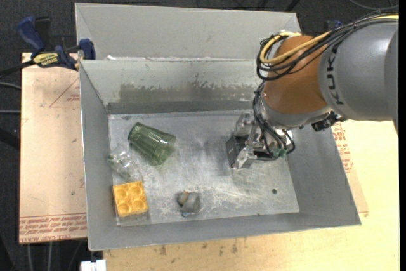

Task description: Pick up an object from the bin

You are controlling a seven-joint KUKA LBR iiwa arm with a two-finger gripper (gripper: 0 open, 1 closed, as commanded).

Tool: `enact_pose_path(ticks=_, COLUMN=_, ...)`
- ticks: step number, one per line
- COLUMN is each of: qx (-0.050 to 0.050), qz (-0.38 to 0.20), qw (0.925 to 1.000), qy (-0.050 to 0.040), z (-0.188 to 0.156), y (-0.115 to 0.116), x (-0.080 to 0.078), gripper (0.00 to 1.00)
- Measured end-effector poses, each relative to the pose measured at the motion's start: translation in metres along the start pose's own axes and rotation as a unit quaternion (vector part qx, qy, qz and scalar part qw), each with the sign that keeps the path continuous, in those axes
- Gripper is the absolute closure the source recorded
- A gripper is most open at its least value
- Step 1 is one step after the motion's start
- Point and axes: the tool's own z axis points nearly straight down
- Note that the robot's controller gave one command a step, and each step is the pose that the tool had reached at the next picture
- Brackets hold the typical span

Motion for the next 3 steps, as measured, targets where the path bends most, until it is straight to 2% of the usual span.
enact_pose_path(ticks=1, qx=0.001, qz=0.009, qw=1.0, qy=-0.0012, z=-0.034, y=-0.007, x=-0.008, gripper=1.0)
enact_pose_path(ticks=2, qx=0.001, qz=0.01, qw=0.9999, qy=0.0024, z=-0.071, y=-0.009, x=0.0, gripper=1.0)
enact_pose_path(ticks=3, qx=0.0, qz=0.009, qw=1.0, qy=0.0012, z=-0.138, y=-0.011, x=-0.004, gripper=1.0)
